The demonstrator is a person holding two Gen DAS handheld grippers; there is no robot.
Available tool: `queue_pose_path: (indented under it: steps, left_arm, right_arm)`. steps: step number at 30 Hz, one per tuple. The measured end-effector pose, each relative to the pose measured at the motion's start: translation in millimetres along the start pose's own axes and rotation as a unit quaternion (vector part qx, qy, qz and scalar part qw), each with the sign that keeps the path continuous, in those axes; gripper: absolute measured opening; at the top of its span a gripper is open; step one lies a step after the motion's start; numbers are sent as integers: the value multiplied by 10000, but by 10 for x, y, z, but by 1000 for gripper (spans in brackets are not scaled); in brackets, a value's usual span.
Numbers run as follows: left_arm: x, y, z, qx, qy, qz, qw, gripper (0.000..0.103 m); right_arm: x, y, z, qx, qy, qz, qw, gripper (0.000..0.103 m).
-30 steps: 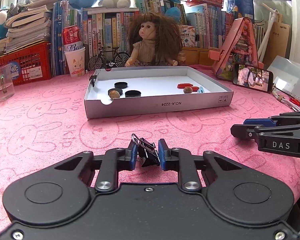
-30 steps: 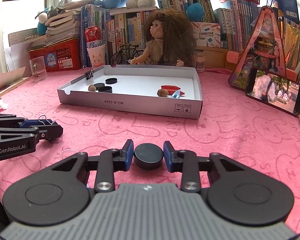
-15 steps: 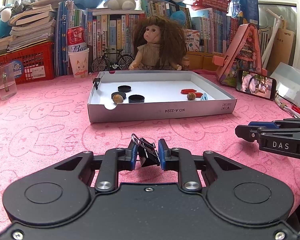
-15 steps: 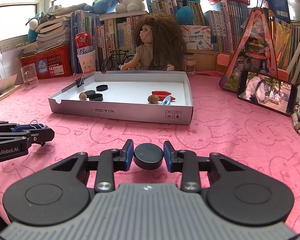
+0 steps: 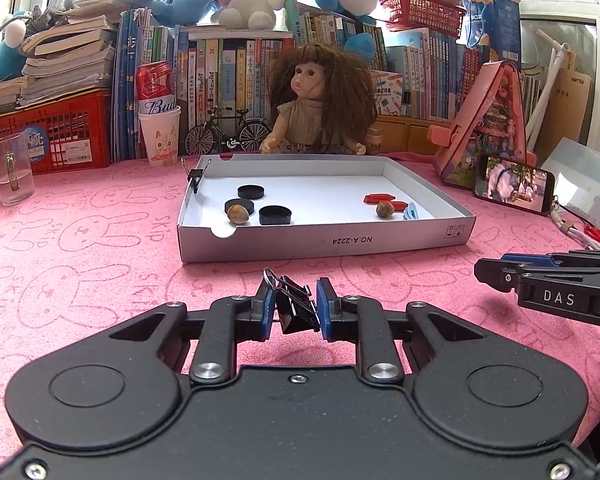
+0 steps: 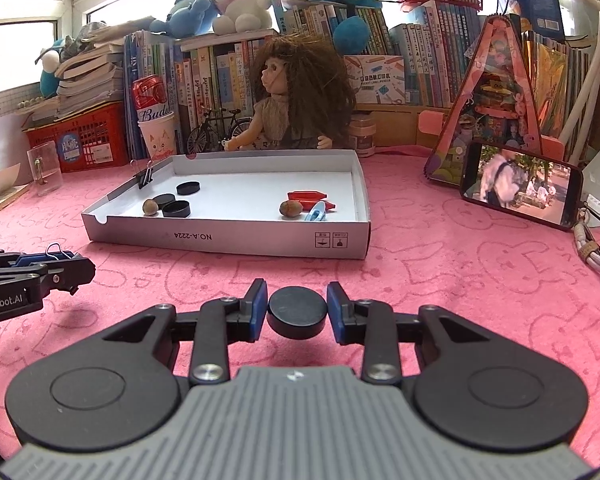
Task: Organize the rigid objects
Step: 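Carry the binder clip and black disc over the white tray with both tools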
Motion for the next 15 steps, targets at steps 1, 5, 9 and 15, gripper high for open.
queue_pose_path:
  steps: [1, 5, 9, 15]
  left_arm:
    - [6, 6, 6, -3, 6, -16, 10000, 20]
    - [15, 26, 29, -5, 10, -61, 10000, 20]
    - [25, 40, 48, -14, 15, -66, 10000, 20]
    - [48, 99, 89, -33, 16, -121, 9999, 20]
  right_arm:
    - [1, 1, 1, -6, -8, 2, 10000, 38]
    - [5, 2, -1, -34, -31, -21, 10000, 38]
    - [3, 15, 14, -42, -50, -13, 10000, 38]
    - [22, 62, 40, -97, -56, -4, 9999, 38]
Point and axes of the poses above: each gripper's, at about its wrist camera, not at the fingertips, and z roughly the way its jaws point, x to its left, y to its top, the point moved 5 cm from there along z, roughly the way its jaws point
